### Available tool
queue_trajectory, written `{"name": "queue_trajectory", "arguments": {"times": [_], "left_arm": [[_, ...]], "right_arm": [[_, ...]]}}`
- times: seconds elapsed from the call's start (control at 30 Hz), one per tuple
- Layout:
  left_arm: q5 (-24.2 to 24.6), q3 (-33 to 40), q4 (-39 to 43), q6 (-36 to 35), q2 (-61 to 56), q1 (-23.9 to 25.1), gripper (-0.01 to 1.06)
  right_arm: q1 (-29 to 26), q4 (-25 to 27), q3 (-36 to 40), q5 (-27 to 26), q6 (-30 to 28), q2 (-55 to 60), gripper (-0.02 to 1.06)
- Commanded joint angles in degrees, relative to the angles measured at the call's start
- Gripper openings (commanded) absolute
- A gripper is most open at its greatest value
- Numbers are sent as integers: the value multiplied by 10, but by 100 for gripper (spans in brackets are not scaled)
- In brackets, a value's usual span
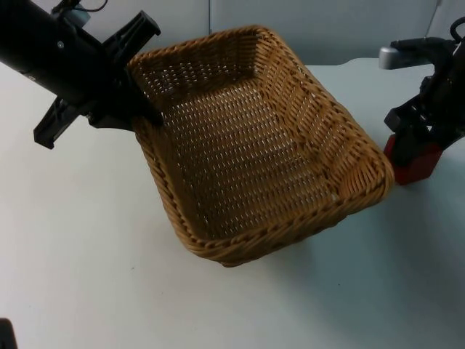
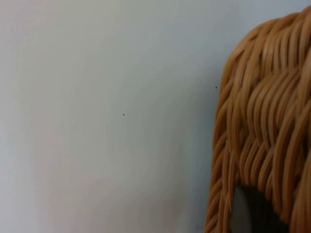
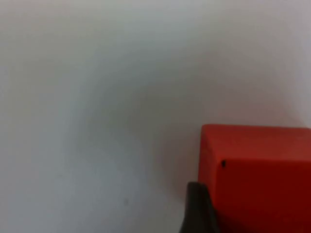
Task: Pick up the basket with the left hand and place the cube into the basket with the right hand.
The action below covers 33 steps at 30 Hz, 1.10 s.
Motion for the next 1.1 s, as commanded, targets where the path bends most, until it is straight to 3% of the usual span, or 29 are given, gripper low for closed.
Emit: {"name": "queue_trajectory", "arguments": {"times": [0.0, 0.17, 0.3, 0.37, 0.53, 0.6, 0.87, 1.07], "left_arm": [[5, -7, -16, -3, -8, -4, 0], [5, -7, -16, -3, -8, -4, 0], [5, -7, -16, -3, -8, -4, 0], [5, -7, -16, -3, -8, -4, 0], [4, -7, -16, -3, -8, -4, 0], [4, -7, -16, -3, -8, -4, 0], [4, -7, -16, -3, -8, -4, 0], [4, -7, -16, -3, -8, -4, 0]], "right_arm": [[2, 4, -4, 22, -17, -7, 0], [2, 5, -30, 52, -17, -18, 0], [11, 22, -112, 141, -13, -33, 0], [17, 22, -134, 158, -12, -35, 0], [50, 87, -169, 159, -10, -64, 0], [73, 110, -184, 186, -23, -70, 0], [170, 98, -236, 207, -12, -71, 0], [214, 14, -302, 207, 36, -71, 0]]}}
